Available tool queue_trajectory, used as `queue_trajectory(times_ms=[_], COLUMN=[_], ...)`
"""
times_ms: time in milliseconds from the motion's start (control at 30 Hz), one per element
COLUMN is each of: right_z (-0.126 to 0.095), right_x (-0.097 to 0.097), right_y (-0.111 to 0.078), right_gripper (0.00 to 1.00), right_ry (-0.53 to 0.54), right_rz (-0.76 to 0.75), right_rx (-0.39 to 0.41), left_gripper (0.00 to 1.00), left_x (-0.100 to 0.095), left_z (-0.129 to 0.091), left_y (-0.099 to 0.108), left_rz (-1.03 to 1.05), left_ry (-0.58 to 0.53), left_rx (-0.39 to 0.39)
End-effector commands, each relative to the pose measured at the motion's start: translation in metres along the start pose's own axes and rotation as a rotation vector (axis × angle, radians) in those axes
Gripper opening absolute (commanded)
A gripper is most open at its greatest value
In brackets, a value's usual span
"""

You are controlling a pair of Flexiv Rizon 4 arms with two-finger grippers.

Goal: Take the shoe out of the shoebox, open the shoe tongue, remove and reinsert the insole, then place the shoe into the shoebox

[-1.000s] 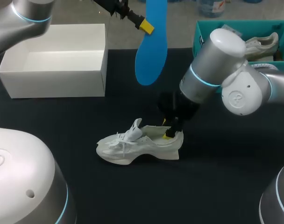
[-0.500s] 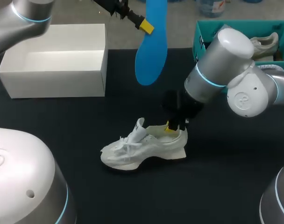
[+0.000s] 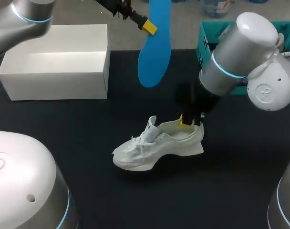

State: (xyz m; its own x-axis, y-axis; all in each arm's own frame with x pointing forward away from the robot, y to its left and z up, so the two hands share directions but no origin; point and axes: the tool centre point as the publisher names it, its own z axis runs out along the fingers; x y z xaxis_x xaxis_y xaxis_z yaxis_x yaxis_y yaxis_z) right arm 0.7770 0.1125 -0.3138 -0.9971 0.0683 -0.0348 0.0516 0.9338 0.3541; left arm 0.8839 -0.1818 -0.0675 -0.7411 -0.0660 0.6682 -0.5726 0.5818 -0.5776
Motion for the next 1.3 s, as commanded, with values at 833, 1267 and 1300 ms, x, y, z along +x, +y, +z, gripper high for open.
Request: queue_trajectory(times_ms=[833,1267,1300], right_z=[-0.019,-0.012,-0.011], right_x=[0.019,0.059,0.059], right_y=[-0.02,-0.047,-0.048], right_gripper=[0.0,0.0,0.0], right_ry=[-0.122,-0.2,-0.21], right_rz=[0.467,0.752,0.753], right_rx=[0.333,0.305,0.281], left_gripper=[0.0,0.0,0.0], left_x=[0.0,0.0,0.0], left_z=[0.0,0.0,0.0], left_y=[0.0,0.0,0.0], left_rz=[0.001,0.001,0.001], left_ry=[0.001,0.001,0.001], left_rx=[-0.001,-0.001,-0.001])
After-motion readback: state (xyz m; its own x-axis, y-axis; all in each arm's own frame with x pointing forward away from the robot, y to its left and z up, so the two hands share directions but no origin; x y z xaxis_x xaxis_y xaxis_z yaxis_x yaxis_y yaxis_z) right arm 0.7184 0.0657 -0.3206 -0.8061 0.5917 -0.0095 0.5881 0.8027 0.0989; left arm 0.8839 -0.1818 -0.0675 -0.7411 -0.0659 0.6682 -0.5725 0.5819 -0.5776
